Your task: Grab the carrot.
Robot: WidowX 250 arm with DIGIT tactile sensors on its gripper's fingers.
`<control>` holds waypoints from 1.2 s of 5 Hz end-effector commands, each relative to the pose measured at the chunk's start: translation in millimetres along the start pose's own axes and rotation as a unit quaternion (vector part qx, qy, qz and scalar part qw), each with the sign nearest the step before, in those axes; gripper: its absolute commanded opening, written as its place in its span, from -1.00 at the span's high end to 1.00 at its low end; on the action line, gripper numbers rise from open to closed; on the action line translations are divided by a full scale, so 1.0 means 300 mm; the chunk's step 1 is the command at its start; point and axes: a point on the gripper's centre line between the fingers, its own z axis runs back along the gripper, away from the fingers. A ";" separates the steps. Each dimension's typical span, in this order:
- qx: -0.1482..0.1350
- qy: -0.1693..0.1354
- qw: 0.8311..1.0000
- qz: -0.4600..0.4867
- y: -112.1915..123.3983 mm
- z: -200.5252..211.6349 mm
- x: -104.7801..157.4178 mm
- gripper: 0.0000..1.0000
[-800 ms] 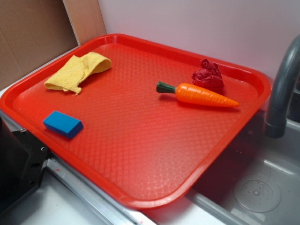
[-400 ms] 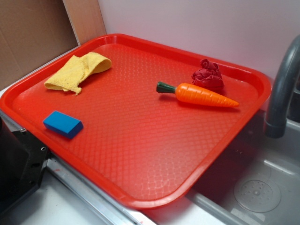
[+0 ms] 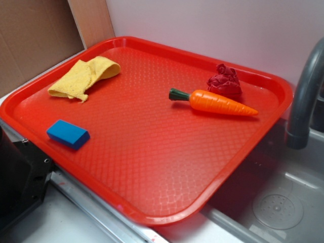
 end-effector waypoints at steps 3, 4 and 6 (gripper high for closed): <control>-0.054 -0.005 0.901 0.430 -0.068 -0.191 0.217 -1.00; -0.040 0.000 0.875 0.483 -0.111 -0.277 0.267 -1.00; -0.014 0.030 0.858 0.513 -0.173 -0.460 0.322 -1.00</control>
